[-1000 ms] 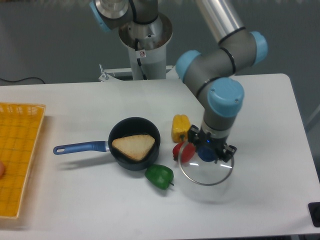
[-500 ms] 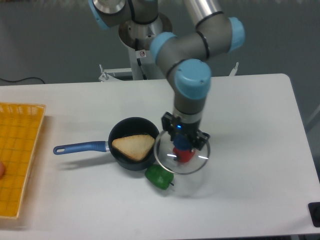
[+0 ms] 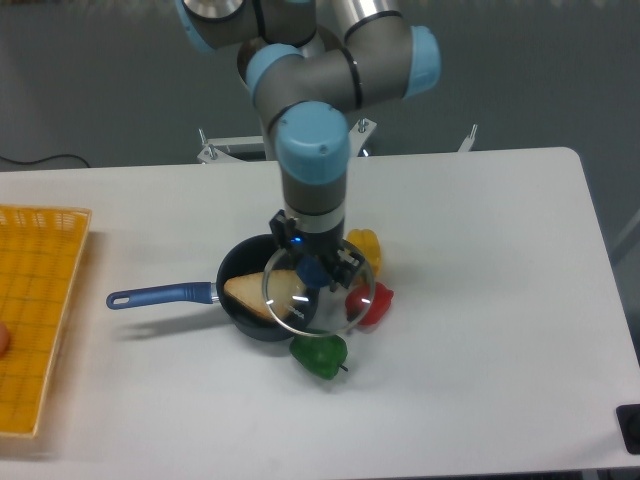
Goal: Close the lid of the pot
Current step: 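Carry the glass lid over the blue-handled saucepan and lower it, then hold the lid on the saucepan rim, settling it in place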
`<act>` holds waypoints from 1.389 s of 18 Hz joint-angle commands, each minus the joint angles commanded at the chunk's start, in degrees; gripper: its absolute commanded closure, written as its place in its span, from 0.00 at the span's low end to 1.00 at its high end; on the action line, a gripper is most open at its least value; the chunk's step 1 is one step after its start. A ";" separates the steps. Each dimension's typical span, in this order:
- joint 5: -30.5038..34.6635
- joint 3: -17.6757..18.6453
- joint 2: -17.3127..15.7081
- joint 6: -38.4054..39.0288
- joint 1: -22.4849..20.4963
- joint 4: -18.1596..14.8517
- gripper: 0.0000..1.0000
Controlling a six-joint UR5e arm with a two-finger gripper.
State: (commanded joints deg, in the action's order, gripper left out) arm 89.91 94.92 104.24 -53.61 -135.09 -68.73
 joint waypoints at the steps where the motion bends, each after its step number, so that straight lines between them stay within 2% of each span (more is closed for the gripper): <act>1: 0.00 0.09 0.00 0.00 0.09 0.00 0.52; 16: 0.26 3.16 0.18 4.83 5.36 1.23 0.52; 25: 0.26 5.27 0.18 4.57 5.36 3.78 0.53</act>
State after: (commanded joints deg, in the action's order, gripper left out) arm 90.17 100.19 104.41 -49.04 -129.73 -64.95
